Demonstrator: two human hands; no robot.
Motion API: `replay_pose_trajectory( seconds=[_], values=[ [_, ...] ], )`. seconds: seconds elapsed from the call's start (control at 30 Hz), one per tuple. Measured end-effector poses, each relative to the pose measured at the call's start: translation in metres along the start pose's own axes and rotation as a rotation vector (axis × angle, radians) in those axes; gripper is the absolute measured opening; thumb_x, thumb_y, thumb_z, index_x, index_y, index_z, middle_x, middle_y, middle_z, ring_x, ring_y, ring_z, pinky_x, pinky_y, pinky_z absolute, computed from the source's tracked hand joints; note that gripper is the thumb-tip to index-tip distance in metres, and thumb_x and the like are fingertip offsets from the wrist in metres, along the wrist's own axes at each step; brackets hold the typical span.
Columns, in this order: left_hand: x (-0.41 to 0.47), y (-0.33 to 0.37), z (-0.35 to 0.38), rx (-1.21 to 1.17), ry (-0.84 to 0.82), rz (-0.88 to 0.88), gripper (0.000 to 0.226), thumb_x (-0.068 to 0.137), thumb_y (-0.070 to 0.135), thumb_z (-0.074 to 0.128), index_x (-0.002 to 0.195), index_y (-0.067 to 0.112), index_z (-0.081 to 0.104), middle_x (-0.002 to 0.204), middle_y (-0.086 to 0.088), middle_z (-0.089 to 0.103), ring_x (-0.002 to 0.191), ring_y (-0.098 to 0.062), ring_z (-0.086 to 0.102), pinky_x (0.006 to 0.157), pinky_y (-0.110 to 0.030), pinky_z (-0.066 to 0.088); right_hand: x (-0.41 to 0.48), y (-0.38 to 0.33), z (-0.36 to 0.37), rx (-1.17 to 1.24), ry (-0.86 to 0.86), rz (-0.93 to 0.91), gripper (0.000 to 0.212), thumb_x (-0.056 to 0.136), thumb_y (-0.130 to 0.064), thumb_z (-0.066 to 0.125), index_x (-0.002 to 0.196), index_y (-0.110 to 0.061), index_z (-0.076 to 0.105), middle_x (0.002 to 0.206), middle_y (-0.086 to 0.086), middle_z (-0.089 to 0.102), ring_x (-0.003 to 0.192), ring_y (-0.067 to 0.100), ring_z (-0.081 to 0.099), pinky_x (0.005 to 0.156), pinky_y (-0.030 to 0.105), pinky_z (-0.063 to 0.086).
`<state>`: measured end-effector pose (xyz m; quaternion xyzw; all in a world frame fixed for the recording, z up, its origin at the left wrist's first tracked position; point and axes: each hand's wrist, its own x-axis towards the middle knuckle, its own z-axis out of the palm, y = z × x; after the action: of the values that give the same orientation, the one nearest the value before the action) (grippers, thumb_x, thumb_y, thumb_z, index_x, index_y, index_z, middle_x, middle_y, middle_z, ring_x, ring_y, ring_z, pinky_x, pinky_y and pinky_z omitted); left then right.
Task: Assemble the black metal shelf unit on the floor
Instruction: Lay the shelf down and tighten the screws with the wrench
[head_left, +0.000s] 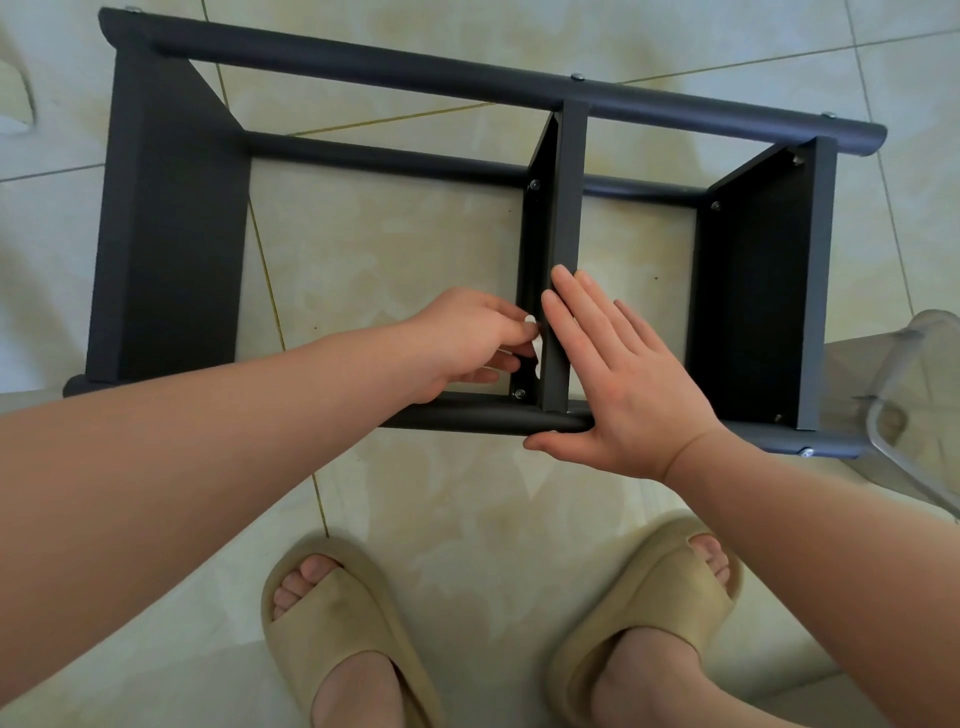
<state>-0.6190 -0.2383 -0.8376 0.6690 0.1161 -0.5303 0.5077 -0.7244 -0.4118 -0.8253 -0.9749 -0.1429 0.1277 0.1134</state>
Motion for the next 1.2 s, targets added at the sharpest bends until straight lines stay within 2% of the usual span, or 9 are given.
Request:
replay_pose_trajectory(
  seconds=[0.13, 0.33, 0.63, 0.87, 1.2],
  values=[
    [0.0003, 0.0004, 0.0011, -0.015, -0.003, 0.000, 0.026, 0.093, 0.027, 0.068, 0.117, 0.016, 0.066, 0.087, 0.005, 0.074, 0.079, -0.011, 0.068, 0.074, -0.029, 0.050, 0.0000, -0.0004, 0.0006, 0.002, 0.009, -0.004, 0.115, 0.081, -0.081, 0.050, 0.161, -0.005, 0.016, 0.170, 0.009, 0.005, 0.157, 0.027, 0.006, 0.120, 0.056, 0.028],
    [-0.0024, 0.0013, -0.0007, 0.030, -0.049, -0.019, 0.010, 0.094, 0.027, 0.067, 0.102, 0.021, 0.066, 0.082, 0.007, 0.075, 0.076, -0.009, 0.069, 0.072, -0.027, 0.049, -0.0001, -0.0007, 0.0003, -0.004, 0.007, -0.003, 0.115, 0.081, -0.081, 0.049, 0.160, -0.005, 0.016, 0.169, 0.010, 0.006, 0.157, 0.028, 0.006, 0.120, 0.056, 0.028],
    [-0.0035, 0.0038, 0.0010, -0.030, -0.043, -0.065, 0.008, 0.094, 0.020, 0.061, 0.092, 0.014, 0.066, 0.074, 0.003, 0.076, 0.075, -0.012, 0.070, 0.074, -0.028, 0.052, -0.0001, -0.0006, -0.0009, -0.012, -0.012, 0.000, 0.115, 0.082, -0.081, 0.049, 0.161, -0.005, 0.014, 0.170, 0.009, 0.003, 0.157, 0.026, 0.003, 0.121, 0.055, 0.026],
    [-0.0033, 0.0019, -0.0001, 0.006, -0.087, -0.052, 0.009, 0.095, 0.015, 0.058, 0.093, 0.010, 0.064, 0.073, 0.001, 0.076, 0.066, -0.008, 0.069, 0.065, -0.022, 0.053, -0.0002, -0.0003, 0.0009, -0.009, 0.004, -0.002, 0.115, 0.081, -0.081, 0.049, 0.161, -0.006, 0.014, 0.170, 0.009, 0.004, 0.157, 0.027, 0.005, 0.121, 0.055, 0.027],
    [-0.0018, 0.0004, -0.0048, 0.120, -0.149, 0.033, 0.014, 0.098, 0.012, 0.052, 0.089, 0.013, 0.063, 0.074, 0.003, 0.076, 0.072, -0.010, 0.068, 0.078, -0.027, 0.054, -0.0001, -0.0001, 0.0000, -0.022, -0.021, 0.003, 0.115, 0.082, -0.083, 0.046, 0.161, -0.006, 0.012, 0.170, 0.008, 0.001, 0.157, 0.025, 0.001, 0.122, 0.055, 0.025]
  ],
)
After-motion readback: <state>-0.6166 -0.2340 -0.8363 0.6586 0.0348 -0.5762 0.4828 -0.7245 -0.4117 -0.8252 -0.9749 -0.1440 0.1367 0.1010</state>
